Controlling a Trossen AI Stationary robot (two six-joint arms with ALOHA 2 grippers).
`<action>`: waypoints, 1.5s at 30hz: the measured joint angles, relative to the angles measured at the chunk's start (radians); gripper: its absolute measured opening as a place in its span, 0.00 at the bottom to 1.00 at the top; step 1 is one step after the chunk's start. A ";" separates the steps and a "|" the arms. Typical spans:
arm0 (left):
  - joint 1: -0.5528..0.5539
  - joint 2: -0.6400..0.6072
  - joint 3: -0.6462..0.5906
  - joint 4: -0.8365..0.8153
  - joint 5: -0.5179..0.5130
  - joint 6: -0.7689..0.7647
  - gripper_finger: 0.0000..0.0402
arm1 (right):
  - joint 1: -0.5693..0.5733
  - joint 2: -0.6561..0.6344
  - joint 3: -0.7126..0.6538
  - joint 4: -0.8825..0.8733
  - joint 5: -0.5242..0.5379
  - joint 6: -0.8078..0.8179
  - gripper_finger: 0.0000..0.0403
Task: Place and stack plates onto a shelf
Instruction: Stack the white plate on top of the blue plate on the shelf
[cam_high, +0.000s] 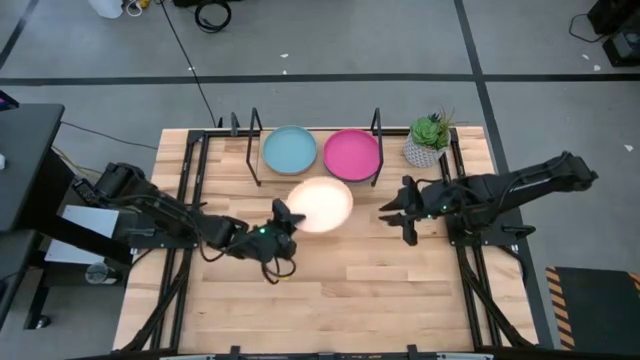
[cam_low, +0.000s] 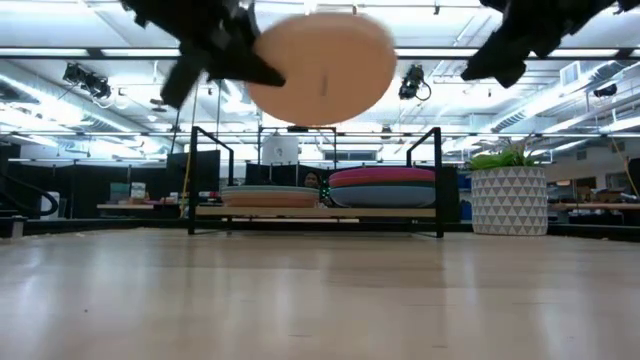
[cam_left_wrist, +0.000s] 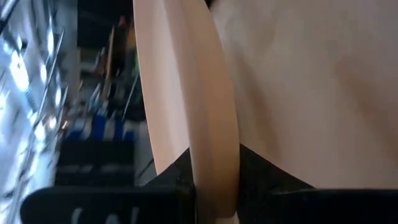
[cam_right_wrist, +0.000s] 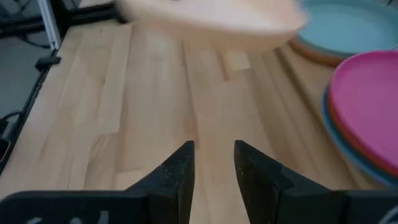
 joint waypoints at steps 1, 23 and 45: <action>0.012 0.001 -0.001 -0.016 -0.025 0.001 0.17 | 0.007 0.000 -0.013 0.010 0.000 0.004 0.30; 0.383 0.065 0.213 -0.214 0.106 -0.286 0.15 | 0.083 0.000 -0.158 0.169 0.107 -0.024 0.29; 0.498 0.336 0.478 -0.726 0.031 -0.469 0.16 | 0.121 0.032 -0.158 0.178 0.157 -0.057 0.29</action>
